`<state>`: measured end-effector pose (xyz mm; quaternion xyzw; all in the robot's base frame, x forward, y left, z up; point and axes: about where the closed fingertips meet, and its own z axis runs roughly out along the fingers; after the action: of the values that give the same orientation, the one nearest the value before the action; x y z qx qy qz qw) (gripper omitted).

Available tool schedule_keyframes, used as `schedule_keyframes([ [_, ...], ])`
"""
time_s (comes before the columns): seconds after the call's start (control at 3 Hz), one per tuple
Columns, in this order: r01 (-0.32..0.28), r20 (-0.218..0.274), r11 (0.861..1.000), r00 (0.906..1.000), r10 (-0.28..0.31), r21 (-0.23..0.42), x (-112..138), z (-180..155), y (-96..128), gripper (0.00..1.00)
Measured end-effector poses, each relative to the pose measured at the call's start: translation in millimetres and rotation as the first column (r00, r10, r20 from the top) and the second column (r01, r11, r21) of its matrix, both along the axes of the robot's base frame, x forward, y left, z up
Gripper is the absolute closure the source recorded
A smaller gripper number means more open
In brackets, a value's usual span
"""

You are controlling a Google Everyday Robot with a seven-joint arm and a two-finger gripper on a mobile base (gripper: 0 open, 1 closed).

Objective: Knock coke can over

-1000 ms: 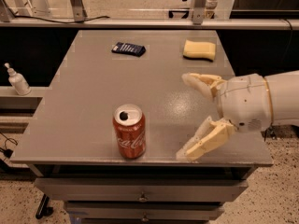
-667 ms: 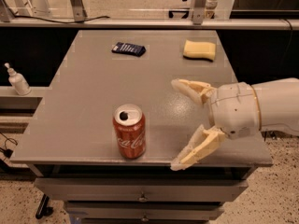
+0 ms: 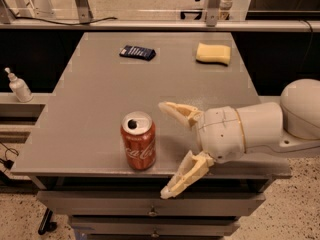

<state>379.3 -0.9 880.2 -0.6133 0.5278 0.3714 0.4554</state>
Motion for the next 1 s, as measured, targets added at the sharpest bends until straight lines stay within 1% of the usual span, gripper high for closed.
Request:
schedule_keyframes([
  [0.33,0.013,-0.012,1.0,0.9999,-0.012,0.022,3.5,-11.0,18.6,0.0],
  [0.67,0.039,-0.009,0.998,0.9992,-0.039,0.053,12.3,-12.0,31.3,0.0],
  [1.0,0.066,0.005,0.994,0.9977,-0.067,0.082,27.5,-4.5,48.1,0.0],
])
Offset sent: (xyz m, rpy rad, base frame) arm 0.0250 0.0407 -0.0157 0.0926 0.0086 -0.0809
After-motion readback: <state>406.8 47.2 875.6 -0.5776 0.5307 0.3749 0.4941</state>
